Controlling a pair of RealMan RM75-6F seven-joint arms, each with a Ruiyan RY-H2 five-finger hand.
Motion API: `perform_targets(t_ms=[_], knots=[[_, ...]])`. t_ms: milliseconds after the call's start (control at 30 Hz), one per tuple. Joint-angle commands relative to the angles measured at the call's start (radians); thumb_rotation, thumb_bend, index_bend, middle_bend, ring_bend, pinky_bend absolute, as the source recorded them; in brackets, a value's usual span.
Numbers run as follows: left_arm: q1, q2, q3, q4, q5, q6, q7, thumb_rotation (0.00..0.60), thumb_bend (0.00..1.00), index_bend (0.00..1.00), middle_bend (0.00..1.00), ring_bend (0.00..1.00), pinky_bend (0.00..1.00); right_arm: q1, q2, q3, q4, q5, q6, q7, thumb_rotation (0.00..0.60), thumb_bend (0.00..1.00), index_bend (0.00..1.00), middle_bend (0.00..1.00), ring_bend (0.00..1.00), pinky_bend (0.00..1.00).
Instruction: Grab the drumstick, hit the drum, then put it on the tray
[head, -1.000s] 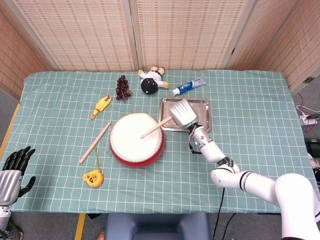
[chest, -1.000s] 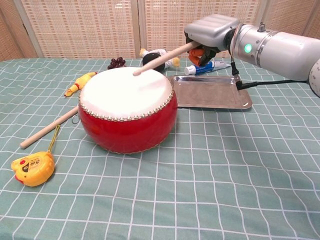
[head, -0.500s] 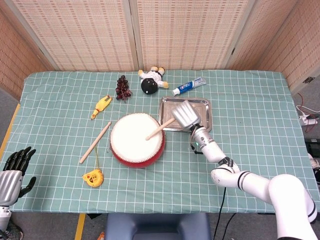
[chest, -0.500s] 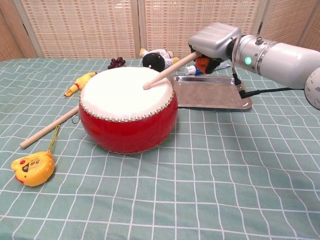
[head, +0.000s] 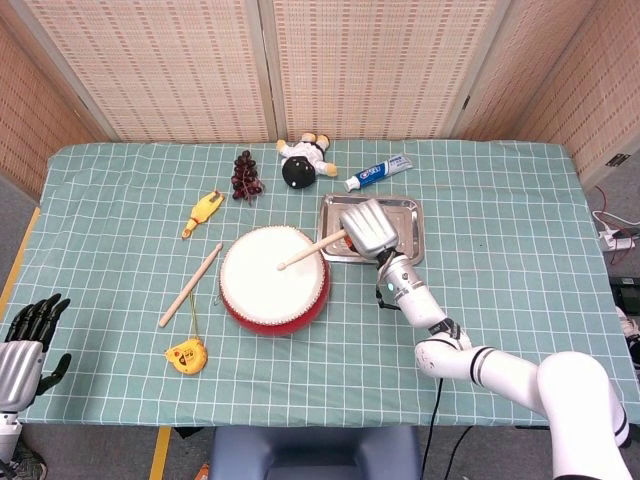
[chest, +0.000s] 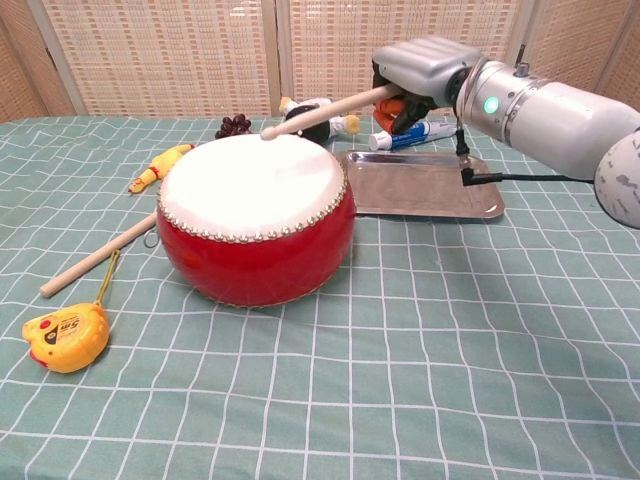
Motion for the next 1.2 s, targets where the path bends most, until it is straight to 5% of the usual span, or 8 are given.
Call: perform_targets(t_ms=[33, 133, 400, 533, 933, 1200], knots=[[-0.001, 0.000, 0.000, 0.000, -0.001, -0.002, 0.001, 0.600, 0.35, 0.03, 0.00, 0.00, 0.02, 0.019, -0.014, -0.075, 0.064, -0.046, -0.030, -0.172, 0.600, 0.60, 1.00, 1.00, 1.00, 1.00], [-0.001, -0.001, 0.000, 0.001, -0.003, -0.003, 0.000, 0.600, 0.34, 0.03, 0.00, 0.00, 0.02, 0.019, -0.027, -0.072, 0.076, -0.048, -0.014, -0.190, 0.600, 0.60, 1.00, 1.00, 1.00, 1.00], [-0.001, -0.001, -0.002, 0.005, -0.003, -0.001, -0.002, 0.600, 0.35, 0.03, 0.00, 0.00, 0.02, -0.034, -0.046, 0.090, -0.004, 0.002, 0.070, 0.201, 0.600, 0.60, 1.00, 1.00, 1.00, 1.00], [-0.003, -0.001, -0.001, 0.003, 0.000, -0.002, -0.001, 0.600, 0.35, 0.03, 0.00, 0.00, 0.02, -0.039, -0.038, 0.079, 0.000, 0.005, 0.044, 0.212, 0.600, 0.60, 1.00, 1.00, 1.00, 1.00], [-0.003, 0.000, 0.000, -0.003, -0.002, -0.006, 0.009, 0.600, 0.35, 0.03, 0.00, 0.00, 0.02, -0.007, -0.069, -0.044, 0.131, -0.067, -0.003, -0.013, 0.600, 0.60, 1.00, 1.00, 1.00, 1.00], [-0.003, 0.001, -0.002, -0.002, -0.001, -0.001, 0.006, 0.600, 0.35, 0.03, 0.00, 0.00, 0.02, -0.040, -0.073, 0.086, 0.053, -0.058, 0.107, 0.293, 0.600, 0.60, 1.00, 1.00, 1.00, 1.00]])
